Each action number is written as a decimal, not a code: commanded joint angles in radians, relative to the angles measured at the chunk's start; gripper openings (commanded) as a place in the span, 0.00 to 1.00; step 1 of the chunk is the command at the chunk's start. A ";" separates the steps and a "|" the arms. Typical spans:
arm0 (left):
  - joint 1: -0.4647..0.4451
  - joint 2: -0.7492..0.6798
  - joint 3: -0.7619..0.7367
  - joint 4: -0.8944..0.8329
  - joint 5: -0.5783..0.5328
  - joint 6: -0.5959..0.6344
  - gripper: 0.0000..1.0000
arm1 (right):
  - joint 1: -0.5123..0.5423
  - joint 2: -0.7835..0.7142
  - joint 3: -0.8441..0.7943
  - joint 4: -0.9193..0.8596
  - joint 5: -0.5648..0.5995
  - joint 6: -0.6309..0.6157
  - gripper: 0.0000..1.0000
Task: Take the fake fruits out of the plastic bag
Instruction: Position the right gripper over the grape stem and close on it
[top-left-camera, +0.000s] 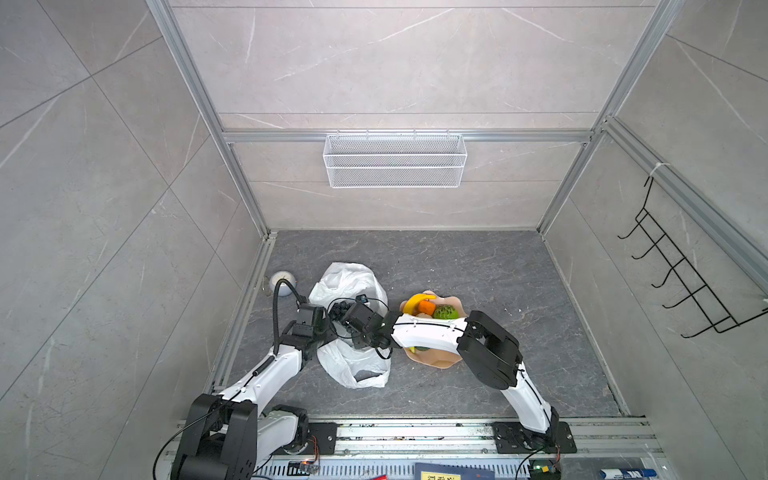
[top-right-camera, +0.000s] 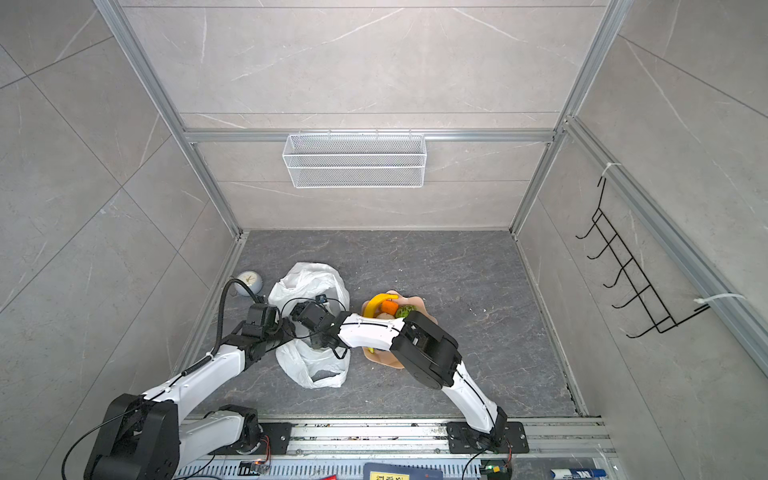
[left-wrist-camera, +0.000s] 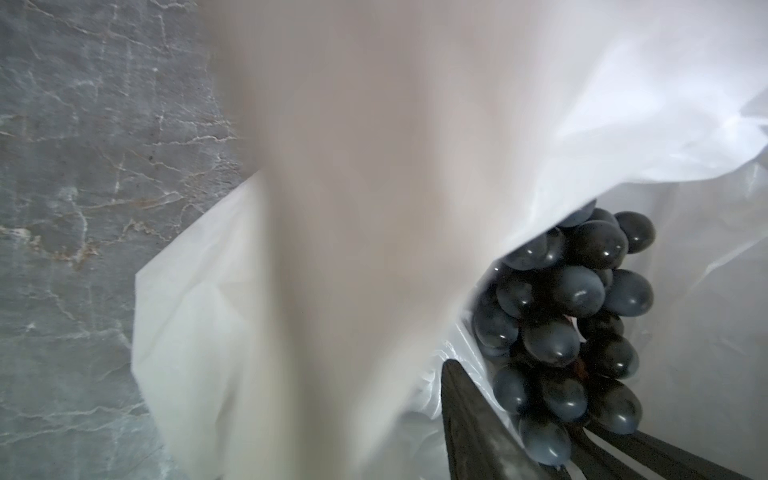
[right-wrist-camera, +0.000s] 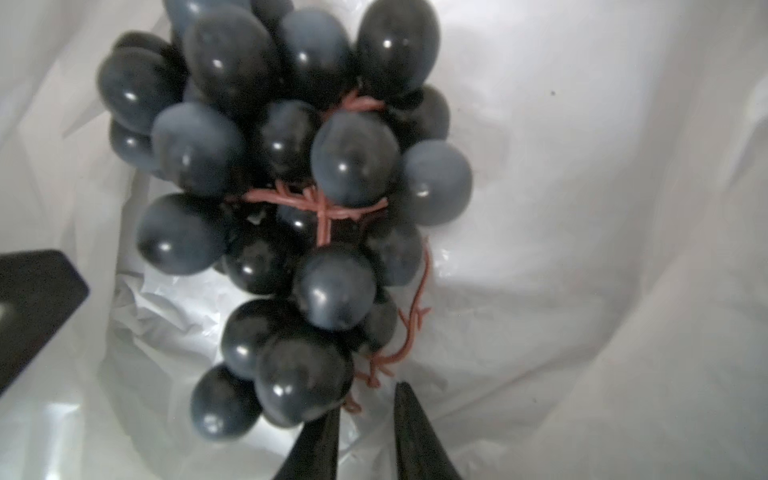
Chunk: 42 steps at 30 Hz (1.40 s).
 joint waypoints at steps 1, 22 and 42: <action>-0.003 -0.012 0.002 0.013 -0.008 0.000 0.49 | -0.002 0.041 0.052 -0.041 0.019 -0.033 0.20; -0.004 0.092 0.048 0.011 0.041 0.027 0.49 | -0.013 -0.123 -0.050 0.113 -0.043 -0.118 0.00; -0.004 0.059 0.032 0.001 -0.014 0.005 0.49 | -0.018 -0.277 -0.119 0.084 -0.040 -0.116 0.00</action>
